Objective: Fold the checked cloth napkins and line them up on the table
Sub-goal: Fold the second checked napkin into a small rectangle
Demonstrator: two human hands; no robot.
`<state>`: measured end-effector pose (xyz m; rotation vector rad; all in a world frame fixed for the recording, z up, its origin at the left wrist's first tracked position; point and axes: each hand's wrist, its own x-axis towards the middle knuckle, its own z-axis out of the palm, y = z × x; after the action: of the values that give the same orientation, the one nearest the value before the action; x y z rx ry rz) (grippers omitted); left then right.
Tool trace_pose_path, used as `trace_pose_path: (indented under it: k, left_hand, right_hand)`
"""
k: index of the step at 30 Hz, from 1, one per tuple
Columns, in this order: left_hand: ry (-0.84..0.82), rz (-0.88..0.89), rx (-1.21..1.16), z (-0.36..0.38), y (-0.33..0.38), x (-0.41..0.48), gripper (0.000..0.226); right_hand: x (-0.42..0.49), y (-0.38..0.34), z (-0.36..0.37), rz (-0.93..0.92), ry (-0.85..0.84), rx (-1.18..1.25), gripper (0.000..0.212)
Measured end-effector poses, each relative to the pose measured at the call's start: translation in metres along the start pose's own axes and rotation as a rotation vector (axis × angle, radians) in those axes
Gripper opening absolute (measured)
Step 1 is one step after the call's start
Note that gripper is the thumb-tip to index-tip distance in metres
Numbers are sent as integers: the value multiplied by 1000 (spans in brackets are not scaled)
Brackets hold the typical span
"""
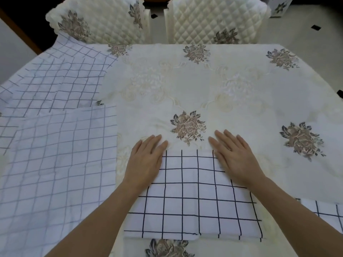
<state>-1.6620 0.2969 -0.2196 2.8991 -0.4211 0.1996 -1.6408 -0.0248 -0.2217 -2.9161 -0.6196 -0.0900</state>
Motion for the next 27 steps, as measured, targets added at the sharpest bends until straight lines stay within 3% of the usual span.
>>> trace_pose_path:
  k: [4,8,13,16,25,27]
  left_hand:
    - [10,-109,7,-14,9,6,41]
    - [45,-88,-21,-39,48,-36,48]
    - [-188,-22,7,-32,92,-109,59]
    - [-254,-42,44,-26,89,-131,61]
    - [-238,-94,53,-28,81,-167,64]
    - [-230,-52,33,-30,85,-173,64]
  right_hand:
    - [-1,-1,-6,72,-10,5,51]
    - [-37,-37,-32,160,140,147,50]
    - [-103,-111,-26,207,-45,157,64]
    - [-125,-117,-16,245,-126,92,70]
    - [-152,-94,-19,285,-131,56,75]
    - [-156,-99,-25,220,-116,34,76]
